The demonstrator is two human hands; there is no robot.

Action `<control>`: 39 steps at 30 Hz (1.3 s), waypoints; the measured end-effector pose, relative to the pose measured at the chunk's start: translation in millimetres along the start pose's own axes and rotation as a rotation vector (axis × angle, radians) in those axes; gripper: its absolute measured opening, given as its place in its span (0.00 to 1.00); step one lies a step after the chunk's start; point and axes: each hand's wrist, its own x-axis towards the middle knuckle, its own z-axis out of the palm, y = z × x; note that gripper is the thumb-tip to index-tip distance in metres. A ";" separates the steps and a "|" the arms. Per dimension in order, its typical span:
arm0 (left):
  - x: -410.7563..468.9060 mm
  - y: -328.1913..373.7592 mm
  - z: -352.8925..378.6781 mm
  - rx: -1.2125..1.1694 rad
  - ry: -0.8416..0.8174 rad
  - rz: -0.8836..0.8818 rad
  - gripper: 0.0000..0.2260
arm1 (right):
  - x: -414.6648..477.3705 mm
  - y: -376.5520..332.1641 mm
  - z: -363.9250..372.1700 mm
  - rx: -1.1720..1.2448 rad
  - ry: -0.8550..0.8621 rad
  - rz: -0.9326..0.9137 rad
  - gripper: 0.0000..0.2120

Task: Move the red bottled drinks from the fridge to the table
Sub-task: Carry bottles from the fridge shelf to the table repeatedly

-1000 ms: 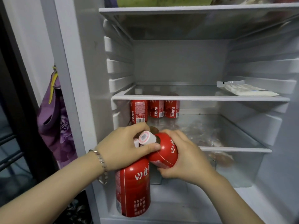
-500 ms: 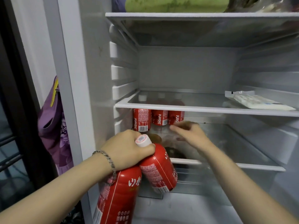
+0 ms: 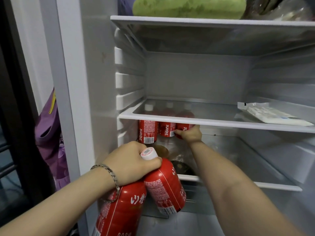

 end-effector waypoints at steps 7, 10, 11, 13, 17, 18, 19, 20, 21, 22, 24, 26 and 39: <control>-1.1 -3.2 0.3 0.051 0.028 0.040 0.16 | -57.7 0.0 -37.3 -0.062 -0.134 0.023 0.37; -1.4 -2.8 2.0 0.020 0.055 0.065 0.14 | -90.3 9.7 -63.7 -0.072 -0.213 -0.022 0.37; -1.0 -3.4 2.2 0.007 0.066 0.071 0.14 | -100.9 10.2 -70.8 -0.093 -0.237 -0.037 0.37; -0.4 -5.2 1.5 -0.019 0.071 0.078 0.14 | -122.9 8.2 -83.1 -0.111 -0.261 -0.064 0.34; -0.7 -5.8 0.7 -0.049 0.058 0.085 0.17 | -147.0 8.7 -94.6 -0.112 -0.293 -0.059 0.38; -1.4 -5.3 0.6 -0.035 0.058 0.084 0.15 | -149.8 7.6 -95.3 -0.102 -0.277 -0.054 0.41; -2.6 -4.6 0.4 -0.017 0.061 0.087 0.13 | -152.1 6.1 -94.8 -0.081 -0.241 -0.056 0.44; -3.5 -4.1 0.5 0.000 0.064 0.095 0.13 | -154.4 3.8 -93.0 -0.051 -0.182 -0.068 0.46; -4.4 -2.9 0.9 0.014 0.067 0.106 0.13 | -157.1 -0.2 -91.4 -0.015 -0.105 -0.095 0.47; -5.2 -2.0 1.5 0.028 0.070 0.115 0.13 | -159.9 -5.7 -89.8 0.016 -0.022 -0.133 0.45; -7.2 -1.5 1.1 0.058 0.067 0.128 0.14 | -162.3 -18.1 -85.8 0.012 0.103 -0.241 0.34; -8.4 -0.5 1.8 0.089 0.049 0.140 0.15 | -160.4 -25.7 -83.6 -0.085 0.153 -0.285 0.23; -37.7 5.9 -3.3 0.298 0.080 0.241 0.16 | -190.8 -56.9 -97.3 -0.683 0.240 -0.613 0.08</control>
